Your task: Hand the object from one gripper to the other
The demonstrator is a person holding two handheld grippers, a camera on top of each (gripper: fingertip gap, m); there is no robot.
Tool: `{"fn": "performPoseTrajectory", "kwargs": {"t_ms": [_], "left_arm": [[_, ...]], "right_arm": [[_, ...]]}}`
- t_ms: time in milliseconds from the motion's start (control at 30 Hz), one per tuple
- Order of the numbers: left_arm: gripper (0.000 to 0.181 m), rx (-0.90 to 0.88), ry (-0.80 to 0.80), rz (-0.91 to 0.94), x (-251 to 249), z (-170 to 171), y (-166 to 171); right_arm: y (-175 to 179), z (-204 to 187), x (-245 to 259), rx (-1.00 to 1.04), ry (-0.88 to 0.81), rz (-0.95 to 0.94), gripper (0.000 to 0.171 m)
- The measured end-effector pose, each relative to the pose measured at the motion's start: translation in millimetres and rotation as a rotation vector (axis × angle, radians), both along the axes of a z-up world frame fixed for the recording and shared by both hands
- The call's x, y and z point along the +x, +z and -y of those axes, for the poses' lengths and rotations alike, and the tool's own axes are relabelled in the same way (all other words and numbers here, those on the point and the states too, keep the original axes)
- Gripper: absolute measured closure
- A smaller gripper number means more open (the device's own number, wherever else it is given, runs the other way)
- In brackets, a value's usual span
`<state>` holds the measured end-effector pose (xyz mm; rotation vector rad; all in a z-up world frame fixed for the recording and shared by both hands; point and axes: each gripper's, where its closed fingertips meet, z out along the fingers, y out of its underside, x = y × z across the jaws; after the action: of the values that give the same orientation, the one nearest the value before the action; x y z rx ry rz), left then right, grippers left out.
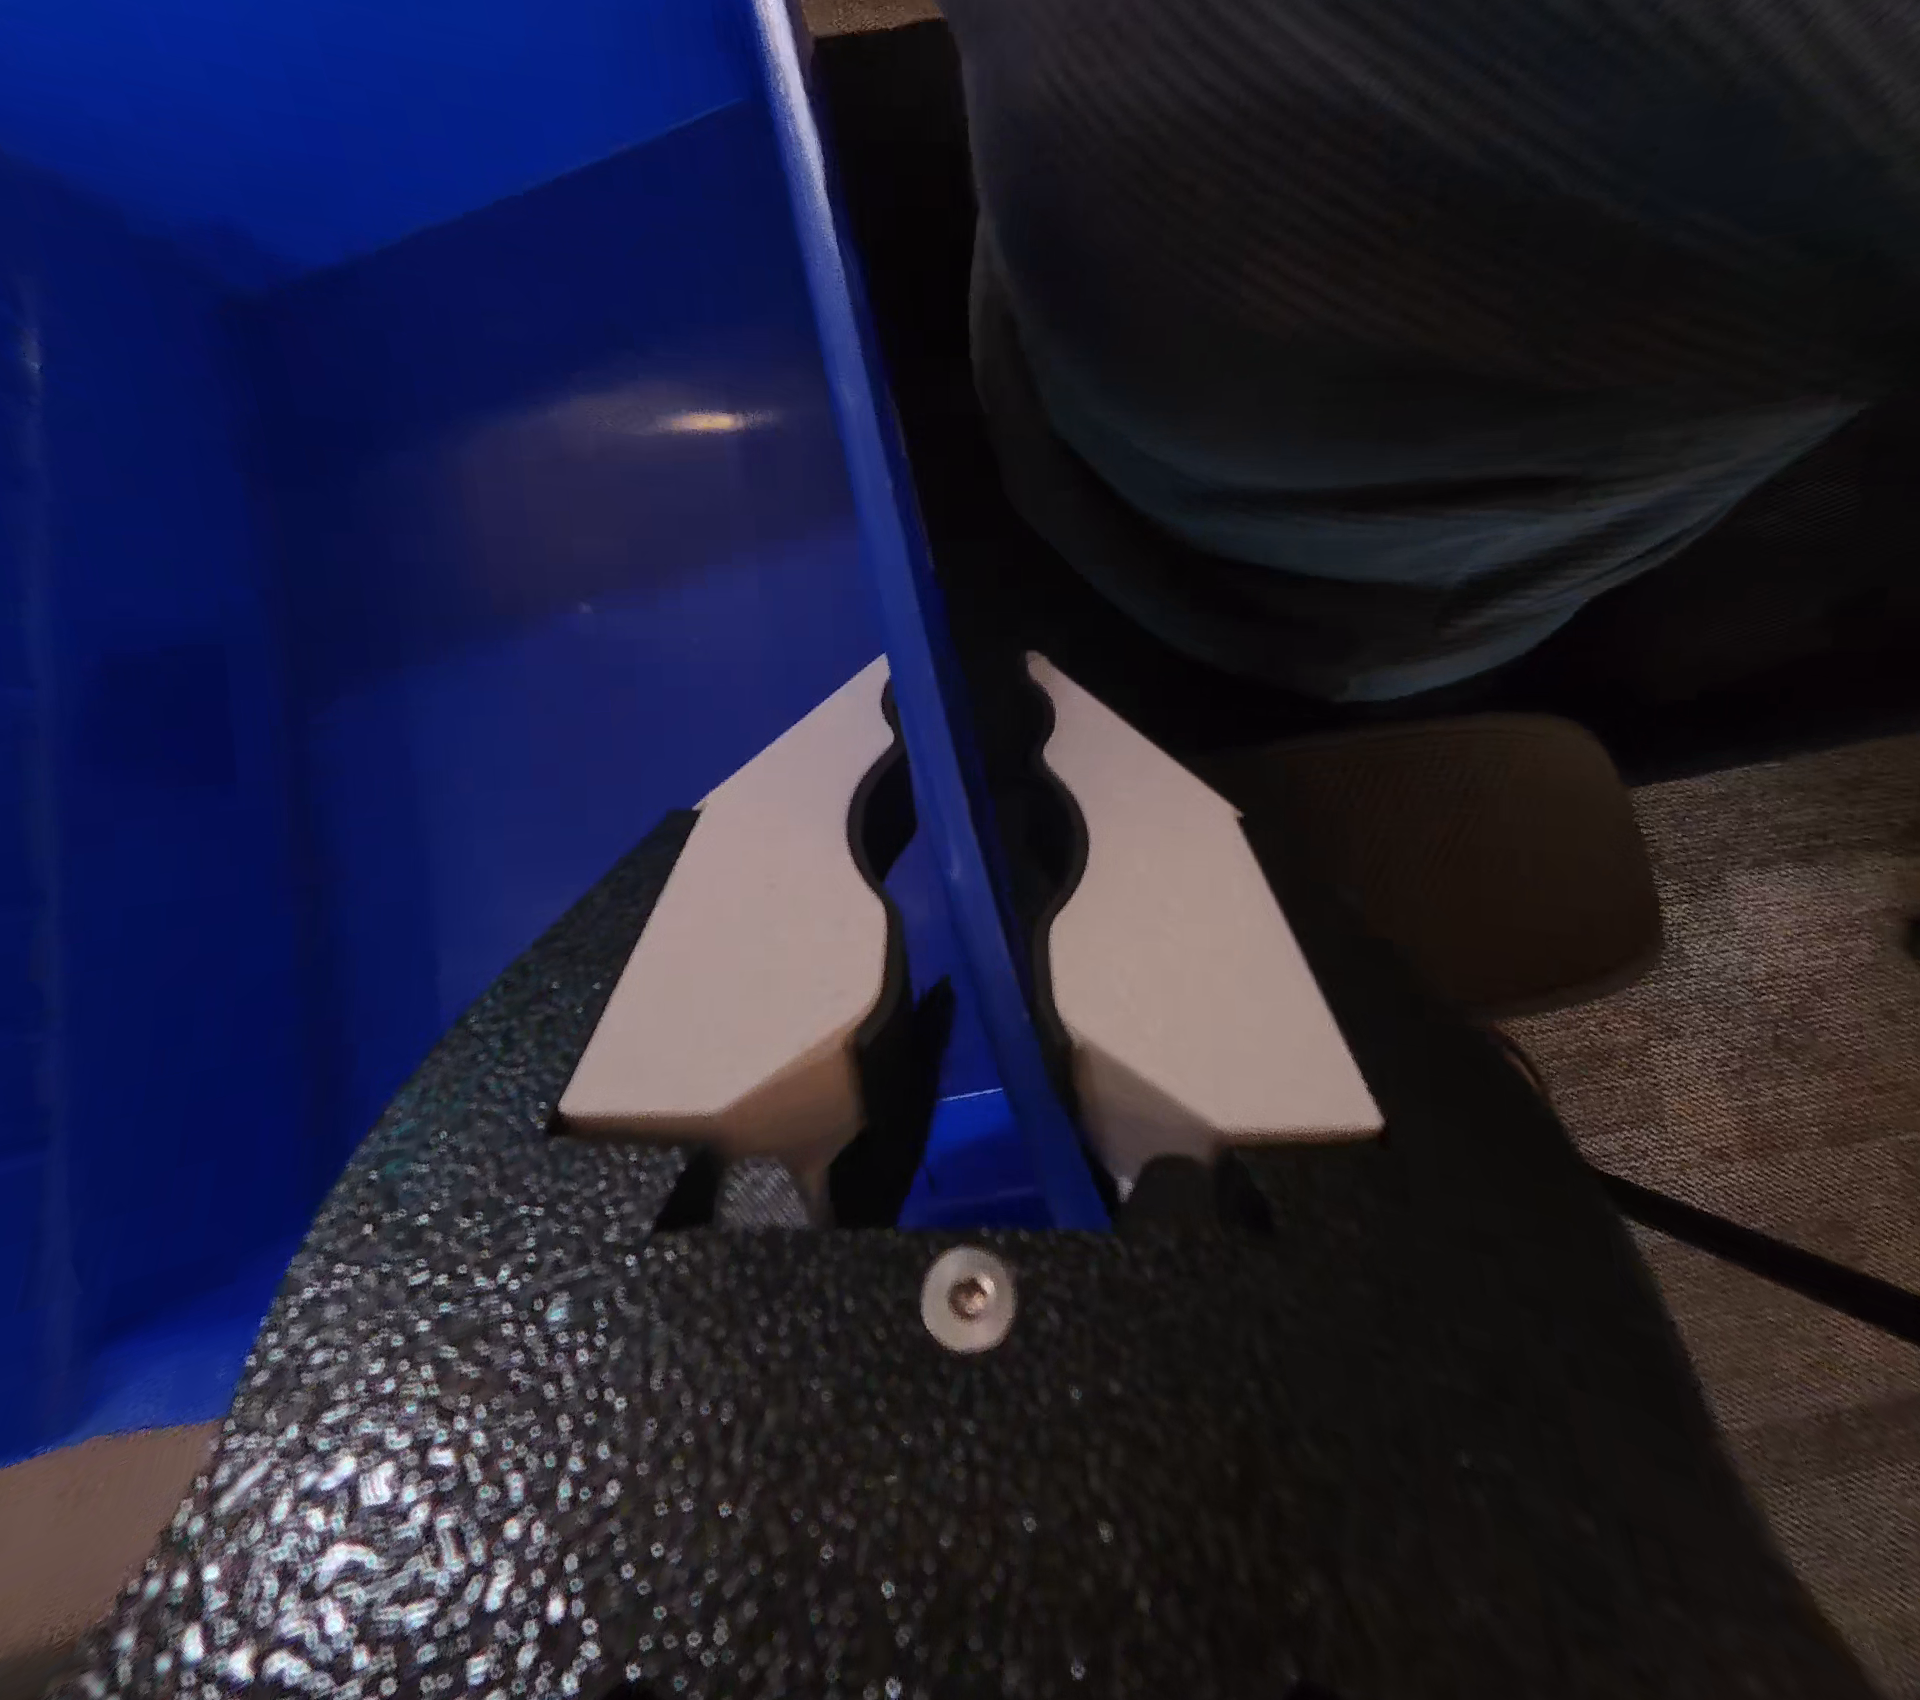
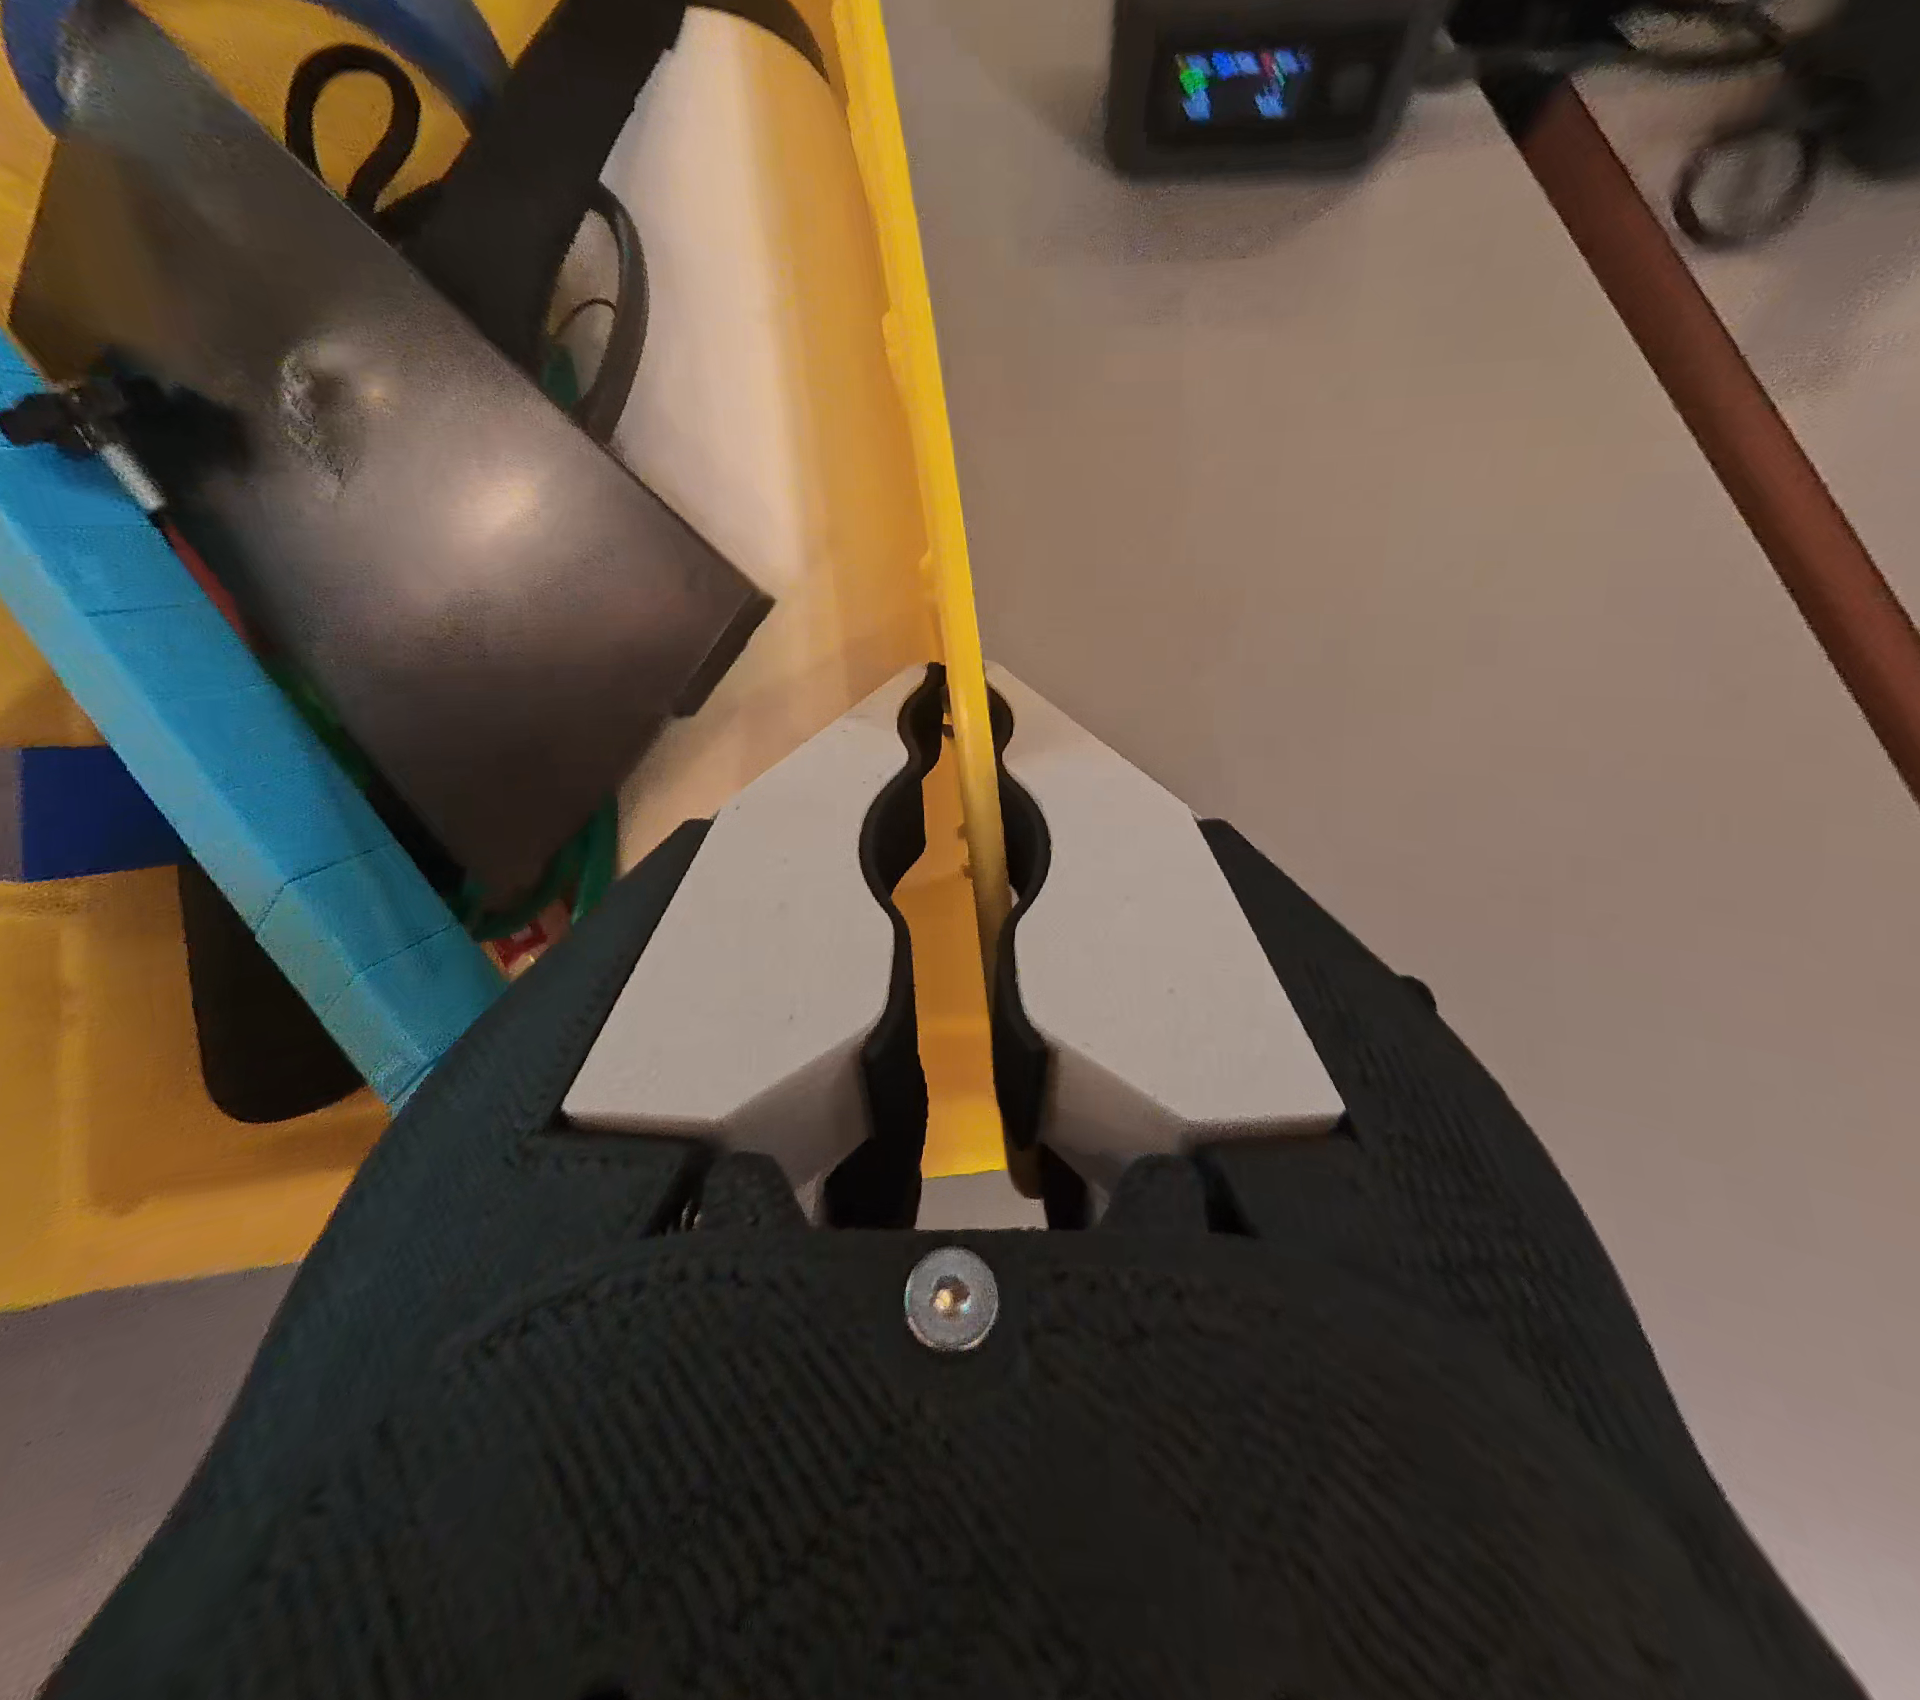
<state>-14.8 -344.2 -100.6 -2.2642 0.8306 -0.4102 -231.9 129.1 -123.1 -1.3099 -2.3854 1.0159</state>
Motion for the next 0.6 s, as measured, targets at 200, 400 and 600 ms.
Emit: {"fn": "performPoseTrajectory", "kwargs": {"t_ms": [200,400,600], "left_arm": [[0.166,-0.009,-0.081,0.037,20.4,-24.3,5.8],[0.161,0.039,-0.214,0.055,65.7,-82.0,7.3],[0.16,0.124,-0.211,0.012,124.9,-176.5,-4.5]], "right_arm": [[43.6,42.7,-12.4,-0.134,-0.103,-0.194,0.145],[111.2,0.7,124.6,-0.055,-0.252,-0.431,0.143],[175.6,-48.8,302.7,0.008,-0.611,-0.629,0.144]]}}
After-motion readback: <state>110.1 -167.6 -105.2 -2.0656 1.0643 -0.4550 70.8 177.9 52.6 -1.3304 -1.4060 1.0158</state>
